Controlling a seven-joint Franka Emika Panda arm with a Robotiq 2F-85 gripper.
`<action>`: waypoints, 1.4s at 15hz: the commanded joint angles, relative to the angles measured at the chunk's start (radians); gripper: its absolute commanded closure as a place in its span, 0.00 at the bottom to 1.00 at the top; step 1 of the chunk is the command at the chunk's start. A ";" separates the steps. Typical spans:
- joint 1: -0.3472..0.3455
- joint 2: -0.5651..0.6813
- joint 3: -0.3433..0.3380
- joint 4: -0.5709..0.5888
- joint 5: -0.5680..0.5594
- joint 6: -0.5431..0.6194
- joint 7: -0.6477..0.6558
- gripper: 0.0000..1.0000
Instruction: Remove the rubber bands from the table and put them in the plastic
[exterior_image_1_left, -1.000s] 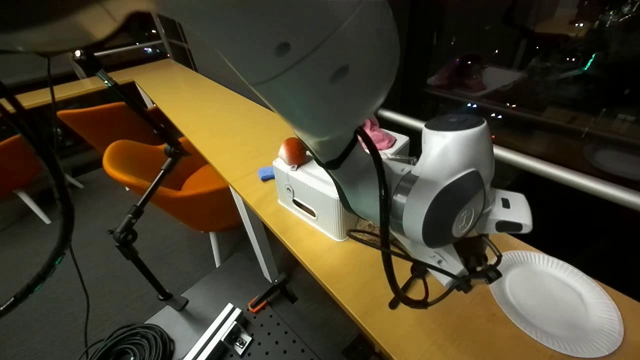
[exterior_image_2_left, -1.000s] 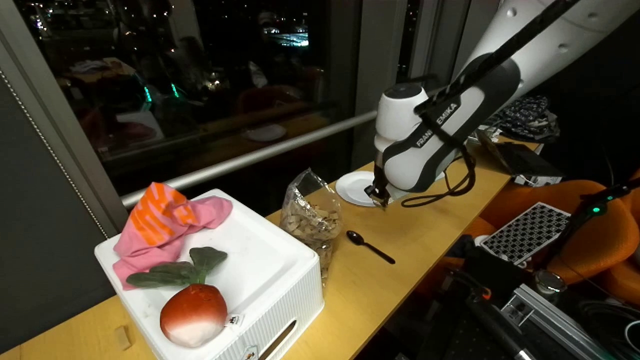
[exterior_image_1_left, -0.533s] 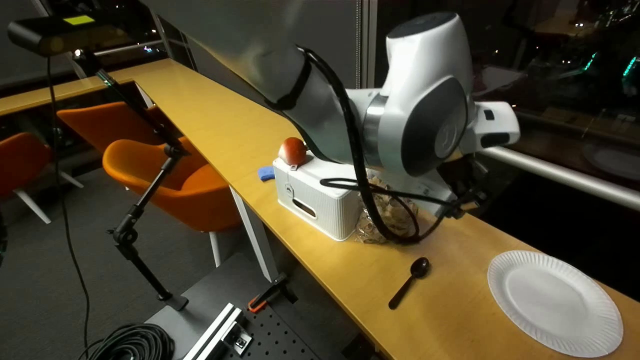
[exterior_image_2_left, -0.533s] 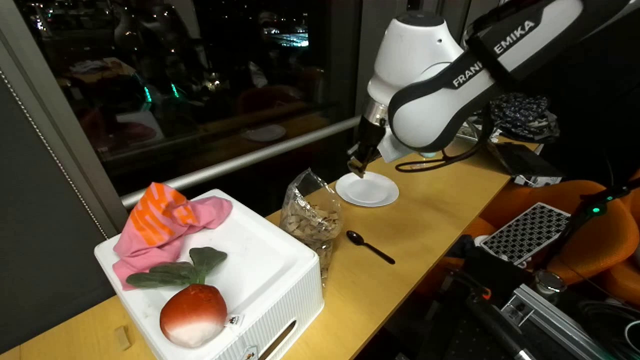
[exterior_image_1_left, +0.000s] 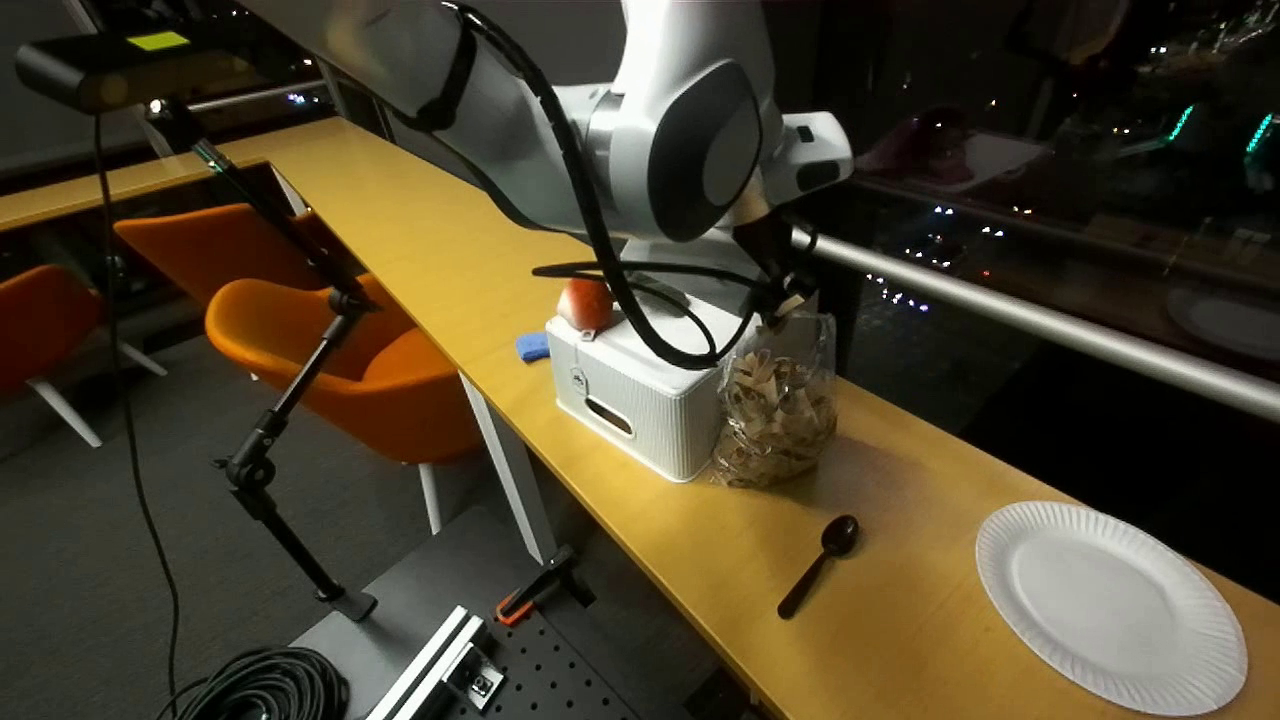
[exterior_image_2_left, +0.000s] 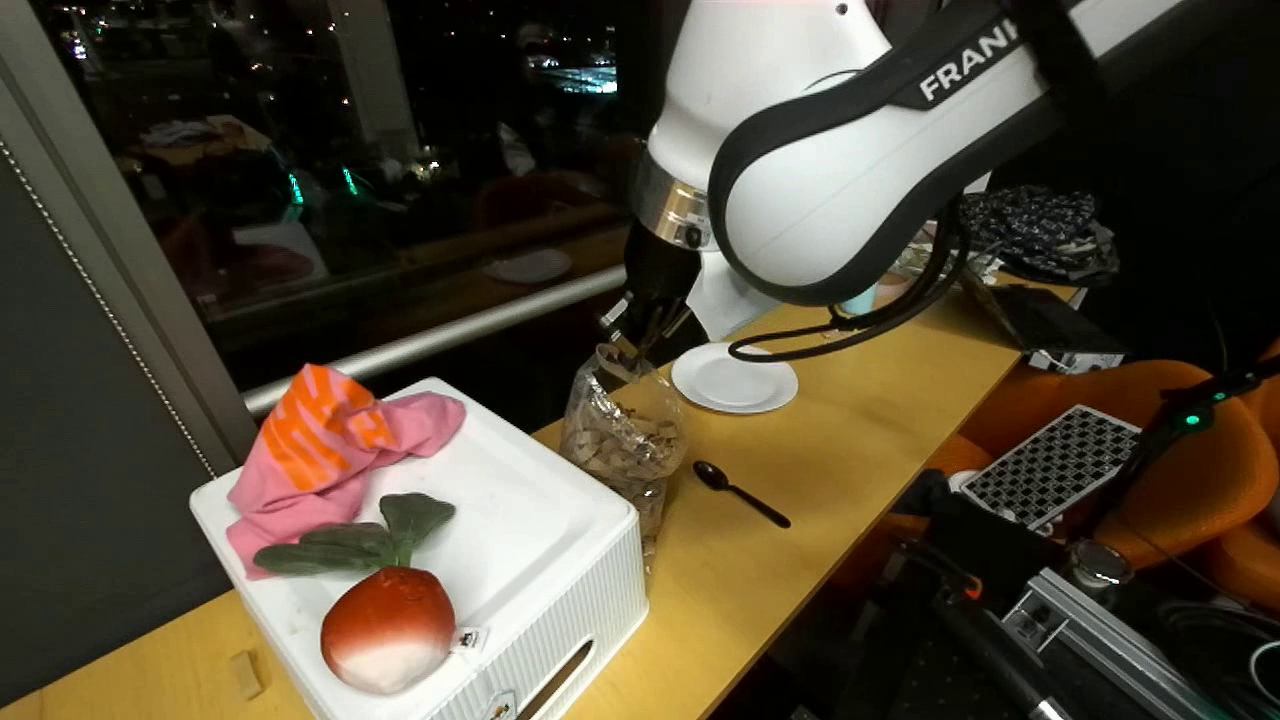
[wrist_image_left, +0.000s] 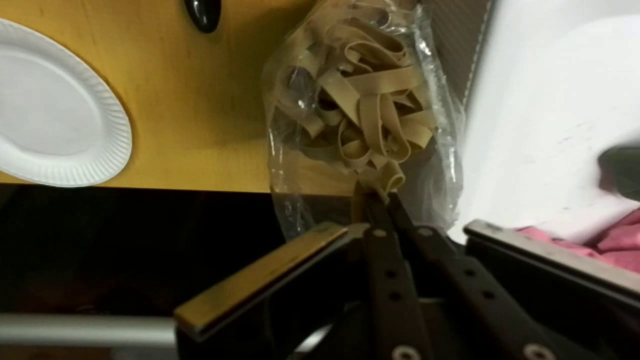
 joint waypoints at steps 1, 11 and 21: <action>-0.046 0.055 0.033 0.038 0.043 -0.005 -0.066 0.99; -0.115 0.164 0.100 0.077 0.134 0.039 -0.225 0.44; -0.131 -0.024 0.174 -0.018 0.346 -0.063 -0.440 0.00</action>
